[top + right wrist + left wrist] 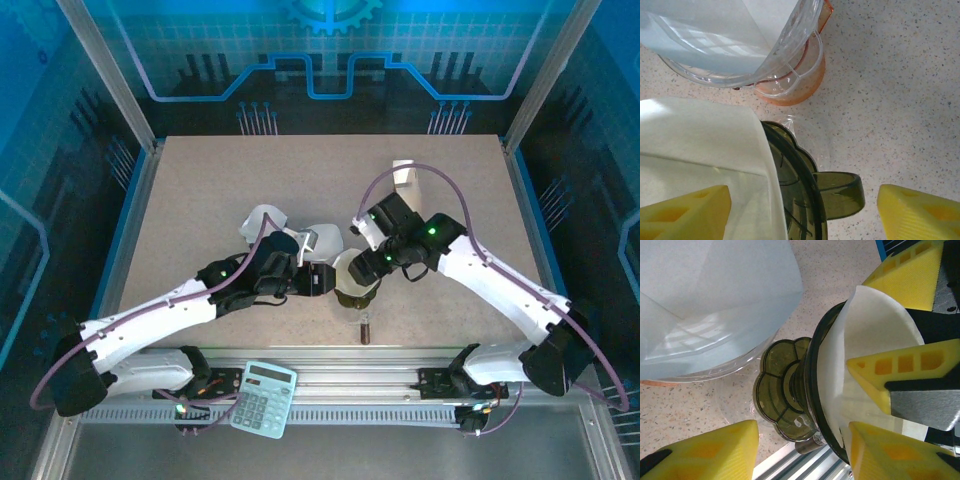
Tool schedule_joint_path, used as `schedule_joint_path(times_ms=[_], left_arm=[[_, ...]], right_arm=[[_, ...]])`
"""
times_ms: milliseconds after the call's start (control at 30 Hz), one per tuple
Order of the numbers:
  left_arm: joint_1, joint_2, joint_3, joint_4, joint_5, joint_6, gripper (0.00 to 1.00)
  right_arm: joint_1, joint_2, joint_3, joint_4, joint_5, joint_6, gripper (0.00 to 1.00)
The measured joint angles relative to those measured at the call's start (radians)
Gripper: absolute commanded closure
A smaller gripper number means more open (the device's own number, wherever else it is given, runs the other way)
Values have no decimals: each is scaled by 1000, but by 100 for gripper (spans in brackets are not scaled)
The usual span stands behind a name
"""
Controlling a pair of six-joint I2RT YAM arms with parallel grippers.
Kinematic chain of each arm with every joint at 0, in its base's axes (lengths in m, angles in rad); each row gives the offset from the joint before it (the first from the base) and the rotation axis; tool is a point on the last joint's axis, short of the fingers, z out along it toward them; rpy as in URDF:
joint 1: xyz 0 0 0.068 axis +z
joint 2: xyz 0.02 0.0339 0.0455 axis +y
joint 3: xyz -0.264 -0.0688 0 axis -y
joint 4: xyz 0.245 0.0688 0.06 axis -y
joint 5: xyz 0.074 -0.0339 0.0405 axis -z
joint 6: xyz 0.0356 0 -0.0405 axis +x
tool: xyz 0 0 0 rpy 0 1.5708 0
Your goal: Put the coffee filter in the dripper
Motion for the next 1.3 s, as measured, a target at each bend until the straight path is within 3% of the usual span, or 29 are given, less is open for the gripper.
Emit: schedule_joint_path(times_ms=[433, 833, 1300], left_arm=[[0, 0, -2, 5, 0, -1, 47], [0, -66, -20, 10, -27, -4, 27], [0, 51, 15, 22, -31, 0, 27]], right_arm=[[32, 60, -40, 22, 55, 0, 21], [41, 80, -69, 47, 80, 5, 21], [43, 80, -70, 51, 83, 16, 22]])
